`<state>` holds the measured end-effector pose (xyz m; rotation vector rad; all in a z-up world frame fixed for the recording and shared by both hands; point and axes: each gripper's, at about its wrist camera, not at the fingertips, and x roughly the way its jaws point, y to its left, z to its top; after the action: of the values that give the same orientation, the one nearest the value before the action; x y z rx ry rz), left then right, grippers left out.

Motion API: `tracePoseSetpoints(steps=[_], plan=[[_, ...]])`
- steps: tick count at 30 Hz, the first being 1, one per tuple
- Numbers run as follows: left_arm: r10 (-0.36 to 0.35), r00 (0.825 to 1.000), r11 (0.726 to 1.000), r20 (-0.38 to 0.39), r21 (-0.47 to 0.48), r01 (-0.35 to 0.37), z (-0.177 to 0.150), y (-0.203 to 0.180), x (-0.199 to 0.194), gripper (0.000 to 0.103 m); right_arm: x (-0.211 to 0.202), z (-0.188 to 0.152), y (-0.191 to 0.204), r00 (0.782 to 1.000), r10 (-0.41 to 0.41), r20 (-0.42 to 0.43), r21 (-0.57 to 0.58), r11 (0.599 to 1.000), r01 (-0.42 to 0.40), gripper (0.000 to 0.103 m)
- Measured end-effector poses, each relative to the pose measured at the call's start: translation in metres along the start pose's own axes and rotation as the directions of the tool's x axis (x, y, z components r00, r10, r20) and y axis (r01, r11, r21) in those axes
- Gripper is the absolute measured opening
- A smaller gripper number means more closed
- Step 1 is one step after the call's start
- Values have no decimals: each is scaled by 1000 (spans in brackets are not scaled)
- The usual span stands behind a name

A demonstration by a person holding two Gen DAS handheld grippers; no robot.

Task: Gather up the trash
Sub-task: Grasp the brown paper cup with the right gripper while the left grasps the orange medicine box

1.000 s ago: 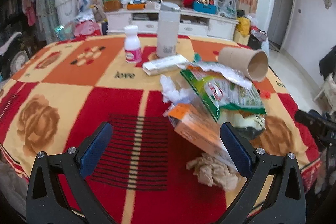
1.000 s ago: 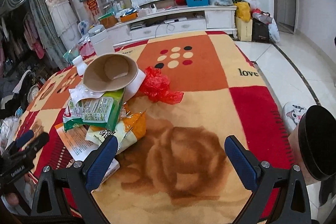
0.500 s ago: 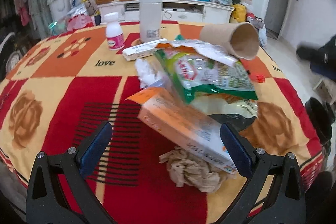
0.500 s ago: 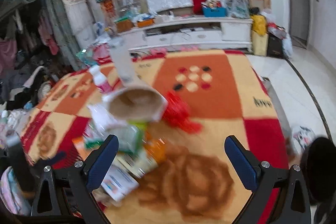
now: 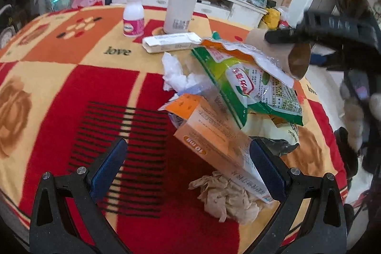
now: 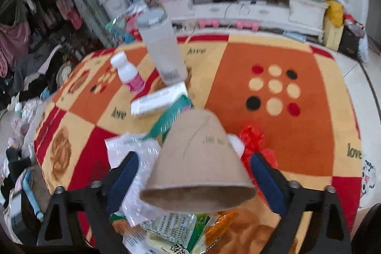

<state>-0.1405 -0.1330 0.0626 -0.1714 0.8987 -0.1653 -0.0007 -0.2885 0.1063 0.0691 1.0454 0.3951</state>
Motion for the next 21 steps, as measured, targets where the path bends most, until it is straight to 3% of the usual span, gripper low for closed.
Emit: tracePoseSetpoints(steps=[1,3,6,11,19,20,21], plan=[[-10,1000,1000,-7,-2,10,1,-1,5,92,2,-4,-2,1000,3,-9,1,1000,-3,85],[-34,999,999,-40,-16,33,4,0,14,63,-1,-14,-6,1000,6,10,6,1000,-6,84],[-73,996,996,-42,-59,70,9,5,14,41,-11,-26,-10,999,6,51,4,1000,-6,83],[-115,993,993,-29,-27,115,13,-1,1,34,-41,-46,-21,994,-10,105,8,1000,9,83],[-234,971,970,-48,53,236,11,-37,-31,23,-76,-96,-48,987,-79,137,44,996,74,82],[-243,969,967,-51,70,246,11,-44,-33,22,-76,-104,-53,988,-92,122,49,995,87,81],[-254,966,962,-56,93,258,10,-55,-34,21,-76,-110,-57,989,-102,109,54,994,97,64]])
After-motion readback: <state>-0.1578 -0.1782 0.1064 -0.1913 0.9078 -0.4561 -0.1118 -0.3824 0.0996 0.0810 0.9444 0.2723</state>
